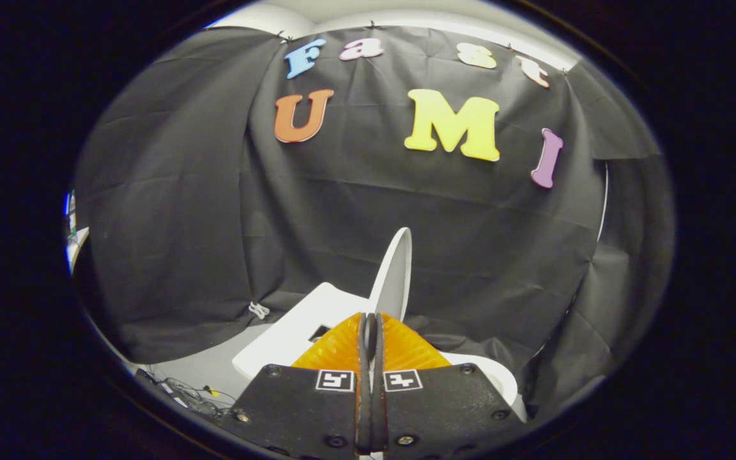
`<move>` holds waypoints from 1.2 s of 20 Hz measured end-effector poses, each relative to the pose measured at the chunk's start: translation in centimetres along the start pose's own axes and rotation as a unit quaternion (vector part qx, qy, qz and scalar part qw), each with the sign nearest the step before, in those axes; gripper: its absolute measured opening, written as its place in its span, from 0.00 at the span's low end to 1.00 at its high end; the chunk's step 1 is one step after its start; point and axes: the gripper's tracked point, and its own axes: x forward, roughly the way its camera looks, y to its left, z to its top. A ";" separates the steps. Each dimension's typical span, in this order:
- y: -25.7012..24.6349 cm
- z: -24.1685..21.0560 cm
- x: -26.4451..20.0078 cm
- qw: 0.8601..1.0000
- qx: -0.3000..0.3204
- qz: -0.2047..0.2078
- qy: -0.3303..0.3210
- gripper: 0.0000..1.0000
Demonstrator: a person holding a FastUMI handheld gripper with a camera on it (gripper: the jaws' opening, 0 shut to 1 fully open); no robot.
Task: Open the toilet lid.
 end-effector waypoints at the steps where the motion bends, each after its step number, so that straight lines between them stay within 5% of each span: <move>1: 0.5 0.1 0.1 1.000 -0.002 0.002 0.000 0.04; 11: 4.2 0.0 1.3 0.998 -0.058 -0.028 0.003 0.05; 17: 5.4 0.0 1.6 0.999 -0.049 -0.014 0.008 0.13; 18: 5.9 -0.1 1.7 0.999 -0.045 0.001 0.009 0.17; 24: 5.7 3.2 -0.9 0.997 -0.026 0.028 -0.061 0.81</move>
